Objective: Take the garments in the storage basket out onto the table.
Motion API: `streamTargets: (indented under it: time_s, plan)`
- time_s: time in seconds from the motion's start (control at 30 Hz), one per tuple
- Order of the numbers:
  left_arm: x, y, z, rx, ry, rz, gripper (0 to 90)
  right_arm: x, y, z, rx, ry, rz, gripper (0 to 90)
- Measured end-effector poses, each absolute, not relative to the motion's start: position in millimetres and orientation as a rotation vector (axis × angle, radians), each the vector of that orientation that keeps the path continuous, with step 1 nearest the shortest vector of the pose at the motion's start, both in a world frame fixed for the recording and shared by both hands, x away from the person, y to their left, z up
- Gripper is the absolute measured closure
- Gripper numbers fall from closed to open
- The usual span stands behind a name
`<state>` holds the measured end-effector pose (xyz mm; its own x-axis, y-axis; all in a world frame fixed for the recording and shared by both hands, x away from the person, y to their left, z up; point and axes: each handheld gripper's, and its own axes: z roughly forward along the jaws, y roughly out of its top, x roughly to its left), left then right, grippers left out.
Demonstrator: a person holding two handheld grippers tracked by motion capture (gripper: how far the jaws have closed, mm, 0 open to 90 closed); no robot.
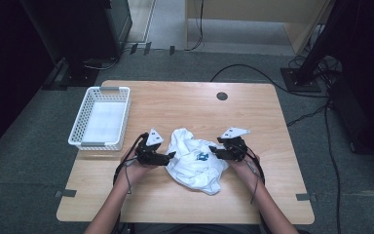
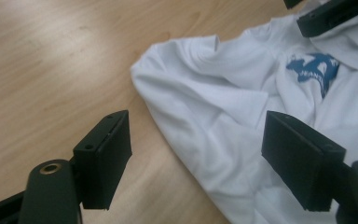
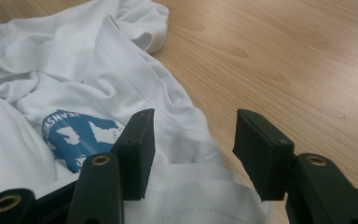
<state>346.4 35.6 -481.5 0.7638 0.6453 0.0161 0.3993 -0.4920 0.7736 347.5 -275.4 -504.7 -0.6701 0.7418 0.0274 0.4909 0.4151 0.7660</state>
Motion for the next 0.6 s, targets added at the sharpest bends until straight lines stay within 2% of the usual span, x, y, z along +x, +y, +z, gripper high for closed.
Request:
streamTargets:
  time_s: [0.4,0.47,0.6]
  plan:
    - [377.8,13.6,-484.1,2.150,0.726,0.357,26.1,350.0,-276.4,-504.6,1.070,2.370,1.128,50.1]
    - [381.8,10.5,-487.0,2.155,0.711,0.331,31.3,350.4,-275.8,-504.5,1.069,2.373,1.125,50.4]
    - [390.2,5.4,-493.1,2.173,0.691,0.327,31.1,351.8,-275.7,-503.6,1.065,2.374,1.131,50.6]
